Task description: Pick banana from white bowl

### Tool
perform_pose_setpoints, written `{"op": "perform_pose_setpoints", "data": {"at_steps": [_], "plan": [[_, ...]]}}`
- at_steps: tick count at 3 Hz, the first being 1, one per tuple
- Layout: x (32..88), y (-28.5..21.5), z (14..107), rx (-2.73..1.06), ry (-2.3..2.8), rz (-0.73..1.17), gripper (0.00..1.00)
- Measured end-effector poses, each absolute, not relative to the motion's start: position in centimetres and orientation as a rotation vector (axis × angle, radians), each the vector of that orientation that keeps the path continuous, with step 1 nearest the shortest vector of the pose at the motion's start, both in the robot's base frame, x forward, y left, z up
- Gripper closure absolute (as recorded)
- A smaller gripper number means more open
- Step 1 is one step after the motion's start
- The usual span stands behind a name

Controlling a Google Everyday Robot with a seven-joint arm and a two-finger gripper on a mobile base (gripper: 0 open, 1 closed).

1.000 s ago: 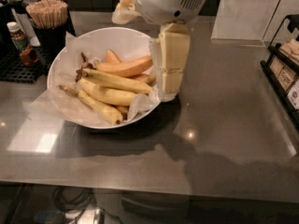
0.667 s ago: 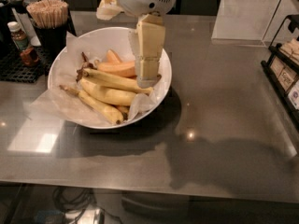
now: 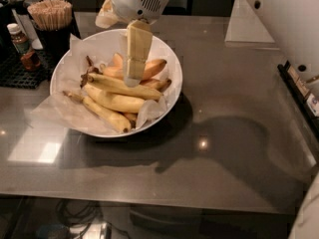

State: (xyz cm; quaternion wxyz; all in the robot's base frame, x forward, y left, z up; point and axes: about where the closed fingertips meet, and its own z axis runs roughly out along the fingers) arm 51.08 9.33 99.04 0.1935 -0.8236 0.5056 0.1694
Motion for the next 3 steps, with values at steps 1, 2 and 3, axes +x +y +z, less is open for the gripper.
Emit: {"op": "perform_pose_setpoints", "data": {"at_steps": [1, 2, 3], "plan": [[51.5, 9.9, 99.2, -2.287, 1.409, 0.466, 0.00], [51.2, 10.4, 97.5, -2.271, 1.369, 0.542, 0.00], [50.7, 11.3, 95.4, -2.273, 1.318, 0.659, 0.00]]}}
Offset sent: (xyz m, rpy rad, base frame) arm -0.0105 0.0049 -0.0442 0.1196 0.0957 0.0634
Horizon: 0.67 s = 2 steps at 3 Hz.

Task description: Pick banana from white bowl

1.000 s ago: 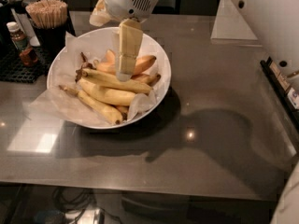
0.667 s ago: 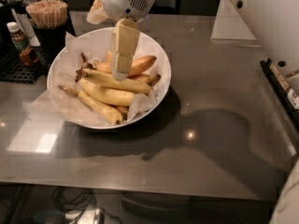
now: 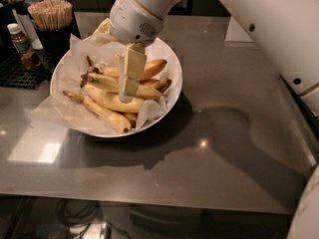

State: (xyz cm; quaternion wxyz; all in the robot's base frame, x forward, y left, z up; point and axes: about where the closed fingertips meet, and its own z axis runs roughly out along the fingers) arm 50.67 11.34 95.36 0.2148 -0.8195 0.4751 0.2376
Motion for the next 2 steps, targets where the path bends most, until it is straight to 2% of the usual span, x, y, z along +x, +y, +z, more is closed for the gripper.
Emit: {"op": "perform_pose_setpoints", "data": {"at_steps": [1, 2], "plan": [[50.7, 11.3, 95.4, -2.273, 1.318, 0.659, 0.00], [51.5, 14.0, 92.9, -2.313, 1.285, 0.768, 0.00]]}}
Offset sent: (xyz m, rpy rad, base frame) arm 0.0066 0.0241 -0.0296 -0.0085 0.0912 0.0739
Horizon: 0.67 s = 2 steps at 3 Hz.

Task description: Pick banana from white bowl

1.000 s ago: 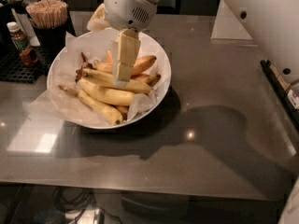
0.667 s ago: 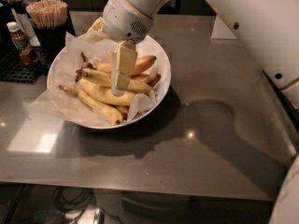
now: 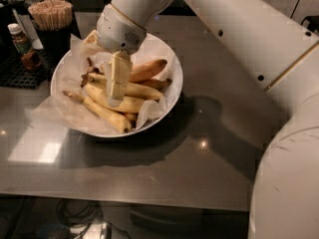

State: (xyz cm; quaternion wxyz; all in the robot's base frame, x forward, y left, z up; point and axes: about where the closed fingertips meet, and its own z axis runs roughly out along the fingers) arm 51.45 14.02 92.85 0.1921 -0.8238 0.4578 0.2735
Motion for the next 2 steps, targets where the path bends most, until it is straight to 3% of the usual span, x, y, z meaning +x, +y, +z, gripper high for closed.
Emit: {"op": "perform_pose_setpoints", "data": {"at_steps": [1, 2], "plan": [[51.47, 14.07, 92.79, -2.313, 1.285, 0.769, 0.03], [51.47, 14.07, 92.79, -2.313, 1.285, 0.769, 0.22]]}}
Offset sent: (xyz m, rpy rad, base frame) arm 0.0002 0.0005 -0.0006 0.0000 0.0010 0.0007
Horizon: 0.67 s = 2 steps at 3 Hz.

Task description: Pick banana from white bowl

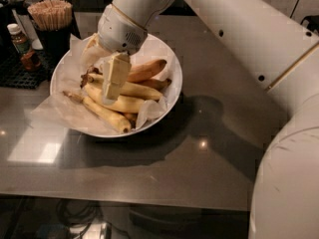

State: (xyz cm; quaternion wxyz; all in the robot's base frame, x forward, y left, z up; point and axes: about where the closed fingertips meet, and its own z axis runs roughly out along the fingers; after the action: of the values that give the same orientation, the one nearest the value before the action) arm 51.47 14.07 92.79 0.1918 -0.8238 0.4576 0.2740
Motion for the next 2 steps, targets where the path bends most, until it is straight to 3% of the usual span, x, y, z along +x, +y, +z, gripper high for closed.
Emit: {"op": "perform_pose_setpoints", "data": {"at_steps": [2], "plan": [[51.47, 14.07, 92.79, -2.313, 1.285, 0.769, 0.68]]}}
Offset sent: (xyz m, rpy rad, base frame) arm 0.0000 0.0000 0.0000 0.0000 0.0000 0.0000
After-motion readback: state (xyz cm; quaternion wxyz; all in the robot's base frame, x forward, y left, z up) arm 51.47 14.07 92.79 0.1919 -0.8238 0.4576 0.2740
